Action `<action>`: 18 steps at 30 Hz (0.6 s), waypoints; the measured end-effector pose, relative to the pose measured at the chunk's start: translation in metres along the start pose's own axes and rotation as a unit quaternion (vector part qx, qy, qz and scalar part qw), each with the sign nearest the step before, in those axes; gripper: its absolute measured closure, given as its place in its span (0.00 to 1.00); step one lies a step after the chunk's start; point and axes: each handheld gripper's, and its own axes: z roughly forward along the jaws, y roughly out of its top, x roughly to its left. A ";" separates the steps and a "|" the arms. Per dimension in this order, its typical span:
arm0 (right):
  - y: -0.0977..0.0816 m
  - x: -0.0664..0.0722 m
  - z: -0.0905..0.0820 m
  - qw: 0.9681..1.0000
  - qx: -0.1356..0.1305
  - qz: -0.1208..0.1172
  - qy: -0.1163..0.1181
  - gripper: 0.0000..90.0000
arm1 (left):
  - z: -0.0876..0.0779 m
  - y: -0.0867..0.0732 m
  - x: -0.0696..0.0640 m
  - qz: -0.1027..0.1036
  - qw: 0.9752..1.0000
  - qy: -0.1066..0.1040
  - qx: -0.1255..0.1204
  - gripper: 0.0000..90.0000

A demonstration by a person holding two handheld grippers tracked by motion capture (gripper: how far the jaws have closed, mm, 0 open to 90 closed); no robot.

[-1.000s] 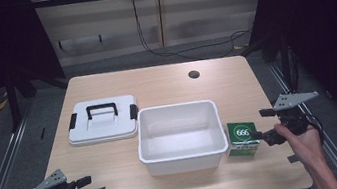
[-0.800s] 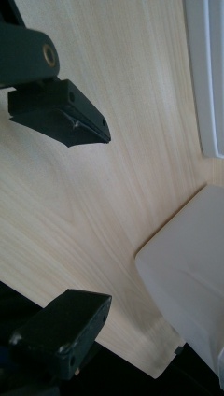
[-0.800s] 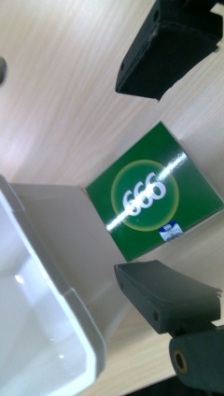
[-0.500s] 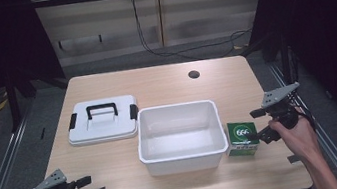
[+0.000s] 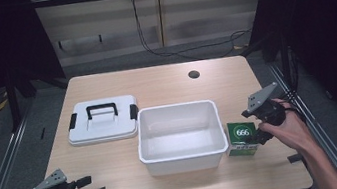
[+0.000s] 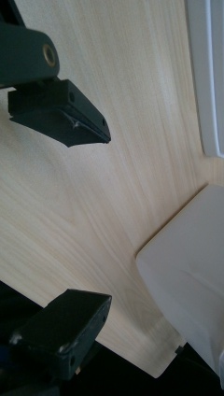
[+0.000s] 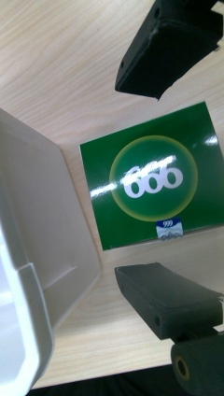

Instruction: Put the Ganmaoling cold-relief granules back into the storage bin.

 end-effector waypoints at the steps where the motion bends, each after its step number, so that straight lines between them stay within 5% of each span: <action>1: 0.001 -0.001 0.001 1.000 0.004 -0.008 0.003 0.10 | 0.000 0.000 0.000 0.001 1.000 0.000 0.000 0.21; 12: 0.013 -0.003 0.011 0.998 0.057 -0.021 0.028 0.10 | -0.001 0.000 0.000 0.000 1.000 0.002 -0.002 0.21; 15: 0.017 -0.001 0.017 0.994 0.102 -0.035 0.034 0.10 | -0.001 0.000 0.000 0.001 1.000 0.002 -0.002 0.21; 18: 0.018 -0.002 0.021 0.992 0.109 -0.044 0.039 0.10 | 0.000 0.000 0.000 -0.001 1.000 0.002 -0.002 0.21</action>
